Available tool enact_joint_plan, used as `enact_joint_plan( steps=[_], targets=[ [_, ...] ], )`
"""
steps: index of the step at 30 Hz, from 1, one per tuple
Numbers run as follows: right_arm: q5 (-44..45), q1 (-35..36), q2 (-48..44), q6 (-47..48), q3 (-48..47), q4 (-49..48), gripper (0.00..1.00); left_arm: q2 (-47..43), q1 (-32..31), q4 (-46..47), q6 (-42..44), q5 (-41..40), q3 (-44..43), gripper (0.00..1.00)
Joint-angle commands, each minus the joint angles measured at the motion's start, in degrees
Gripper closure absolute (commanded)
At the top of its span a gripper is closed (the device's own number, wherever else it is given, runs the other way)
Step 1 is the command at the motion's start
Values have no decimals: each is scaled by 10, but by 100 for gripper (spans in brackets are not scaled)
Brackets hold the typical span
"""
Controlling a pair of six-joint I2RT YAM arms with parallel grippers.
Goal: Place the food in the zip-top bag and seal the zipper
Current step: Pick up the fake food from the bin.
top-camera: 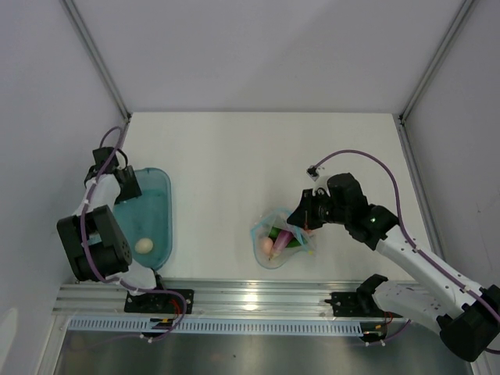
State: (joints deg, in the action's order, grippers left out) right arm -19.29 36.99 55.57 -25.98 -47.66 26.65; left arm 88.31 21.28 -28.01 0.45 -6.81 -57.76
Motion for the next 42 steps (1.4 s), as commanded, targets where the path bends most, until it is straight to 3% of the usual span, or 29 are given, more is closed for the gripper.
enact_joint_plan(
  steps=[1, 7, 14, 29, 42],
  targets=[
    [-11, 1, -13, 0, -1, -15, 100, -59, -5, -59, -128, 56, -9, 37],
    [-10, 0, -24, -2, 4, -8, 100, -111, -15, -100, -250, 81, 61, 36],
    [-12, -1, -31, 0, 17, -15, 99, -119, -36, -194, -314, -43, 48, 31],
    [-12, 1, -25, -2, 20, -19, 99, -134, -55, -290, -528, -64, 108, 23],
    [-12, -1, -27, -4, 28, -20, 99, -129, -55, -267, -558, -51, 153, 25]
  ],
)
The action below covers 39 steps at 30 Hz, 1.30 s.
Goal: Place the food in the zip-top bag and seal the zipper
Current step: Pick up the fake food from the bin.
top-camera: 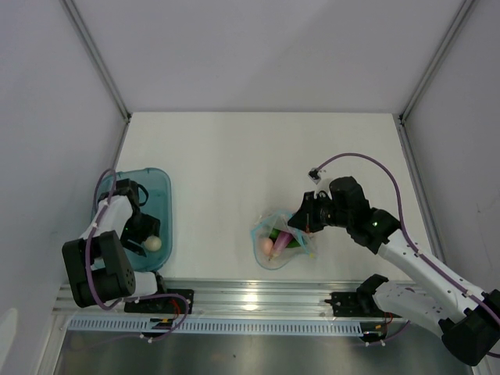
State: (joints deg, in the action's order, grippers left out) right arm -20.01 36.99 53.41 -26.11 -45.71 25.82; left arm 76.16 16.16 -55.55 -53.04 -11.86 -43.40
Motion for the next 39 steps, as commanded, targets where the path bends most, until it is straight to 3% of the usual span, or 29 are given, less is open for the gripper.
enact_joint_plan(
  steps=[1, 11, 24, 35, 39],
  targets=[
    [-5, -1, -6, -3, 9, -14, 99, -8, -3, 9, -27, 2, 14, 25],
    [-6, -2, -8, -4, 10, -13, 99, -4, -15, 33, -35, 17, 32, 30],
    [-4, -4, -8, -3, 7, -8, 99, -8, -11, 26, -30, -28, 0, 34],
    [-5, -5, -7, -3, 7, -7, 99, -12, -11, 50, -24, -3, 24, 47],
    [-4, -4, -7, -2, 8, -8, 99, -11, -11, 56, -22, 5, 28, 62]
  ],
)
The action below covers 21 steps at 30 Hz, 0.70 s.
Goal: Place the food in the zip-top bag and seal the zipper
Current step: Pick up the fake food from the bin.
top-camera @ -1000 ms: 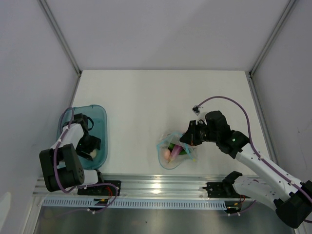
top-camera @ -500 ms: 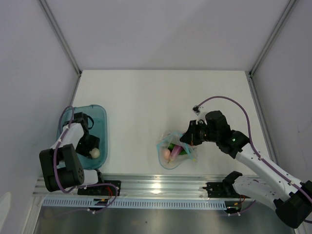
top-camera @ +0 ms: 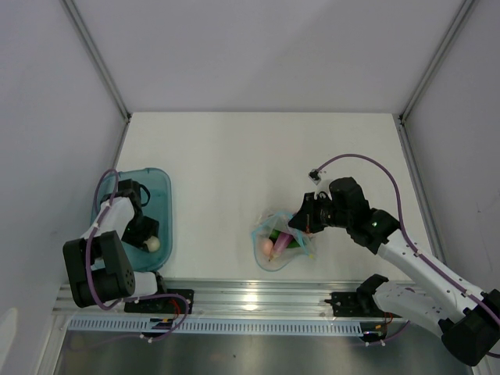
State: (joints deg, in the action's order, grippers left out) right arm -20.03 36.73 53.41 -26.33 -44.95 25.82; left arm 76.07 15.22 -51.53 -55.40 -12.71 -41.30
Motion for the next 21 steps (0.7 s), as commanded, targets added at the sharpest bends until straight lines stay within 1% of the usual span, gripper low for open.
enact_joint_plan(
  steps=[1, 2, 3, 5, 6, 8, 9, 17, 21],
  targets=[
    [-3, -2, -7, 0, 0, -8, 99, -11, -2, 17, 3, 15, 7, 64],
    [-3, -3, -8, 0, 1, -9, 99, -12, -2, 16, 3, 15, 6, 69],
    [-3, -3, -7, 0, 0, -8, 99, -13, -3, 15, 3, 15, 5, 76],
    [-4, -2, -6, 0, -1, -9, 99, -22, -2, 8, 3, 11, 3, 79],
    [-4, -2, -6, 0, 0, -10, 99, -24, -2, 3, 4, 8, -4, 84],
    [-4, -2, -5, 0, -1, -11, 99, -37, -2, -11, 9, -1, -11, 91],
    [-4, -2, -4, 0, -1, -11, 99, -42, -2, -16, 11, -6, -22, 99],
    [1, -5, 0, 0, -4, -13, 99, -101, -2, -57, 24, -21, -55, 100],
    [2, -12, 14, 0, -13, -6, 99, -136, -5, -66, 44, -8, -69, 99]
  ],
)
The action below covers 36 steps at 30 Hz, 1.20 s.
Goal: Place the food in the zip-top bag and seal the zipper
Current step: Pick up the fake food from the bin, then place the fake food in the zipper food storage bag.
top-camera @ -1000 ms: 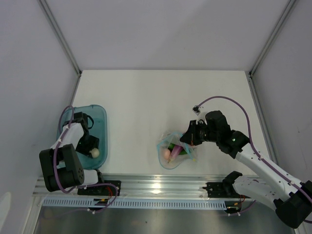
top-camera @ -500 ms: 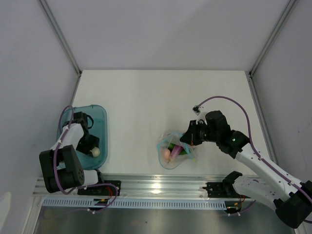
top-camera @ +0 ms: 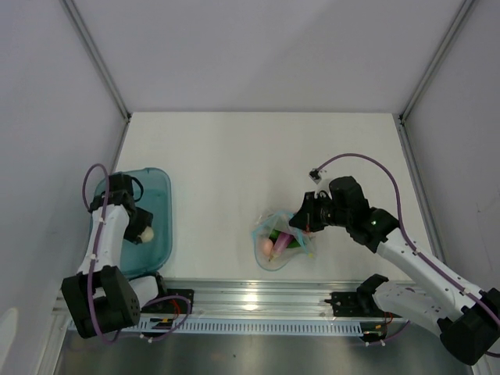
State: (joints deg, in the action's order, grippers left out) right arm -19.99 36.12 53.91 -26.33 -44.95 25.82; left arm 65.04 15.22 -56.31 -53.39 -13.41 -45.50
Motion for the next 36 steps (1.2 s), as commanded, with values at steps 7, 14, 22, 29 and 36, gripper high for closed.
enact_joint_plan(
  steps=[7, 14, 22, 29, 36],
  targets=[
    [7, -15, 38, -7, -40, 12, 99, -83, -77, -13, 83, 1, -109, 100],
    [14, -17, 71, -21, -75, 29, 99, -112, -236, 19, 121, 27, -183, 99],
    [43, -18, 108, -38, -103, 37, 99, -146, -388, 102, 116, 135, -173, 99],
    [57, -14, 131, -58, -122, 48, 100, -116, -577, 166, 72, 167, -191, 100],
    [72, 4, 121, -73, -167, 77, 100, -62, -673, 230, 77, 174, -198, 99]
  ],
)
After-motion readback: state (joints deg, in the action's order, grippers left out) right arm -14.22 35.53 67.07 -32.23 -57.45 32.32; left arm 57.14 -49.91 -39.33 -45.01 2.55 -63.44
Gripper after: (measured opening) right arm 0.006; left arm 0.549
